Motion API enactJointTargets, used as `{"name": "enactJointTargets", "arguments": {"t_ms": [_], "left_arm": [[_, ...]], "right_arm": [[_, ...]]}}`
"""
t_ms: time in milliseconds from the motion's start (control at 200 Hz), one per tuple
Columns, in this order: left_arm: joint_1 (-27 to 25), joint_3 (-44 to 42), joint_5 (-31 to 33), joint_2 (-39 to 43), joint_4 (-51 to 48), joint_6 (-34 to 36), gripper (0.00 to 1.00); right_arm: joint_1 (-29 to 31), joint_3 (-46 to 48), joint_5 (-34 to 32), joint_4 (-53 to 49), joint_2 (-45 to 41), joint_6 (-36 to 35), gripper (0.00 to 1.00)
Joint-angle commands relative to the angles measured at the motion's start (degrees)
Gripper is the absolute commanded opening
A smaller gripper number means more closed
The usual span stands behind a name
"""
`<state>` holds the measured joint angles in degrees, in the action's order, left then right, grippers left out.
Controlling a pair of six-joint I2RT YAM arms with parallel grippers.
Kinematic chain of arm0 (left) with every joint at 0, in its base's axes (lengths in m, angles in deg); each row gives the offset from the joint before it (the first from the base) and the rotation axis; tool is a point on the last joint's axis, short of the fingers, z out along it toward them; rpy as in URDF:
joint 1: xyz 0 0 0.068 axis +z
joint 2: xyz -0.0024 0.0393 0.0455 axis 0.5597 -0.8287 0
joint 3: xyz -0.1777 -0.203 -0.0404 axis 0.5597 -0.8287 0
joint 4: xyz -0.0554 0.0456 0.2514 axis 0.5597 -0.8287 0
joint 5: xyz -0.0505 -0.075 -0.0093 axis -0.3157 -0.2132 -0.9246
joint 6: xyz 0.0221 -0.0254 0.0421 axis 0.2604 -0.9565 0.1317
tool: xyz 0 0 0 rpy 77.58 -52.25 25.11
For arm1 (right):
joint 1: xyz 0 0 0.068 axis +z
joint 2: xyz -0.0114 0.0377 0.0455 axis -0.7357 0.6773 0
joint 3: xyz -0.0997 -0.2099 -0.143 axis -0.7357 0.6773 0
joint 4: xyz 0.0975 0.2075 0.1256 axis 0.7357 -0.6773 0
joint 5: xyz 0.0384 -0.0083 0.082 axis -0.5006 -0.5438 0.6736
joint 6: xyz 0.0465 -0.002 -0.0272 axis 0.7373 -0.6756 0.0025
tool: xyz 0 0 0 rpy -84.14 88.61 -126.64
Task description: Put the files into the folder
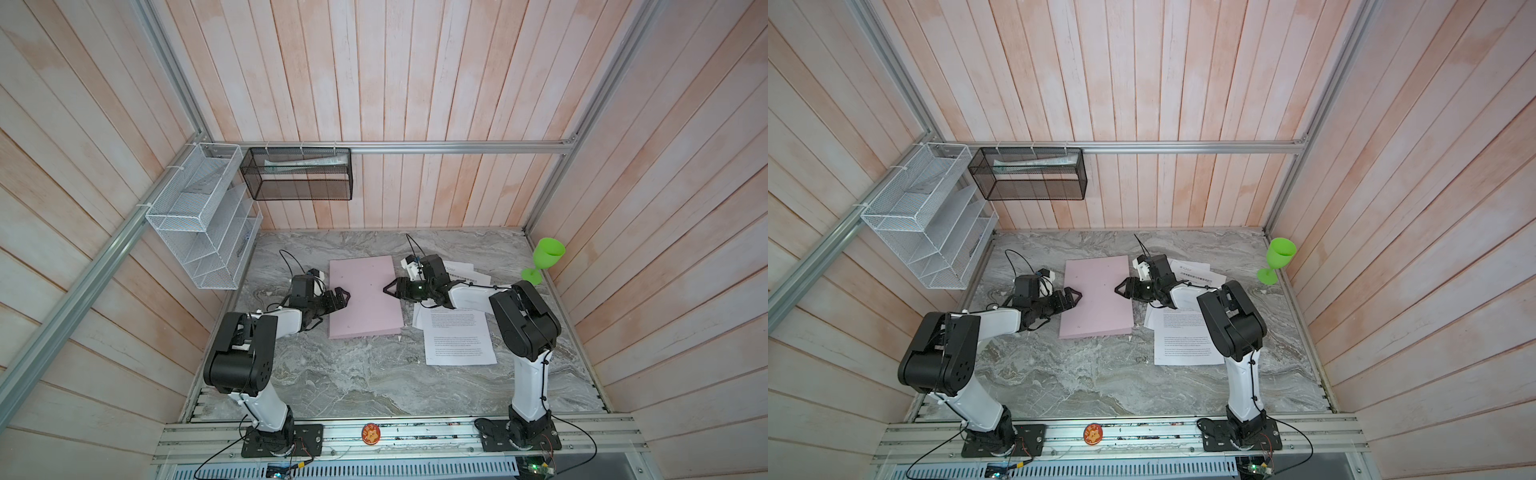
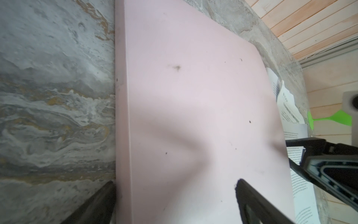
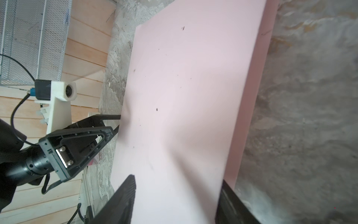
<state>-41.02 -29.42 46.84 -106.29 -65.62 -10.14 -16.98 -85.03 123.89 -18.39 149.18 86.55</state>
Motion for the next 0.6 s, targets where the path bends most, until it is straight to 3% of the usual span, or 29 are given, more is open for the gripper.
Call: {"name": "enactJointTargets", "arguments": {"t_ms": [0,200,525,595], "left_arm": [[-0.84,0.73,-1.12,0.46,-1.88,0.93,0.98],[-2.07,1.63,-0.29,1.45,-4.03,2.32,0.98],[-2.77,1.47,0.69,3.45,-5.44,2.71,0.98],[-3.00,1.55,1.11,3.71,-5.66,2.76,0.98]], "right_arm": [[0.72,1.01,2.79,2.05,-1.68,0.60,0.56],[1.14,1.53,6.58,5.91,-1.44,2.72,0.46],[1.14,2.05,8.88,7.21,-0.67,3.22,0.05],[1.09,2.07,8.91,7.31,-0.71,3.26,0.01]]}}
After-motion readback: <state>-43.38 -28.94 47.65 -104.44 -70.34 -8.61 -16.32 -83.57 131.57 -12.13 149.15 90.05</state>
